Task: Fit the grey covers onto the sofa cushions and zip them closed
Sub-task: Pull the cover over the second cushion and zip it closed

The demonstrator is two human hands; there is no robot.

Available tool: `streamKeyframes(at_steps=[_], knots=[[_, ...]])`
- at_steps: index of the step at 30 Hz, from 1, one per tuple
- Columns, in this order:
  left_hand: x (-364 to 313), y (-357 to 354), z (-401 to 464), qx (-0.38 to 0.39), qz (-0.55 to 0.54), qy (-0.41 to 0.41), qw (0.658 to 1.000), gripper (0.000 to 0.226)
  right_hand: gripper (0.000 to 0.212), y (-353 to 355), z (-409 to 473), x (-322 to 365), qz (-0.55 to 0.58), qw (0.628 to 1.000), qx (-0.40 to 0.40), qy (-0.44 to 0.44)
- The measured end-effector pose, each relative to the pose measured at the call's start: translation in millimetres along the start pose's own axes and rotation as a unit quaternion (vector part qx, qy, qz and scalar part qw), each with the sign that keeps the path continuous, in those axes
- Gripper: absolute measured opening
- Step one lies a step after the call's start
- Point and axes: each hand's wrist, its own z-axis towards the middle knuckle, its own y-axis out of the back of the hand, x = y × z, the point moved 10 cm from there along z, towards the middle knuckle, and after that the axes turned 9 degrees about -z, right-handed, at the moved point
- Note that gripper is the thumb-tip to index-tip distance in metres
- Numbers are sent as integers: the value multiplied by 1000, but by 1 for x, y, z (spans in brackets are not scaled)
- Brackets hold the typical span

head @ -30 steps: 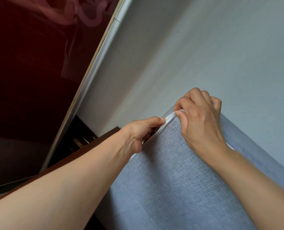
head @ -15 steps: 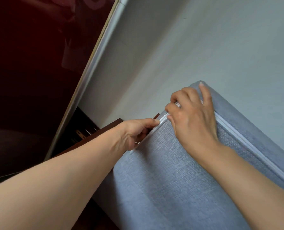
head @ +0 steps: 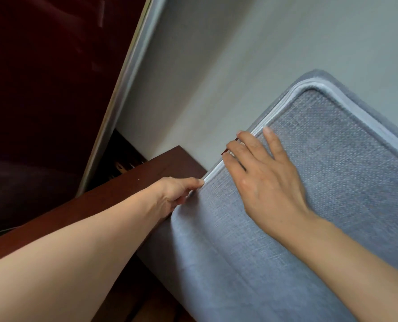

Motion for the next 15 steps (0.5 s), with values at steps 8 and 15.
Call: streamKeyframes(at_steps=[8,15], knots=[[5,4,3,-14,-20,-20,1000,26,57,-19,-10,26,-2,999,29,31],[-4,11,1,-56,-13,-64,996,30,57,-17,-7,25,12,999,25,27]])
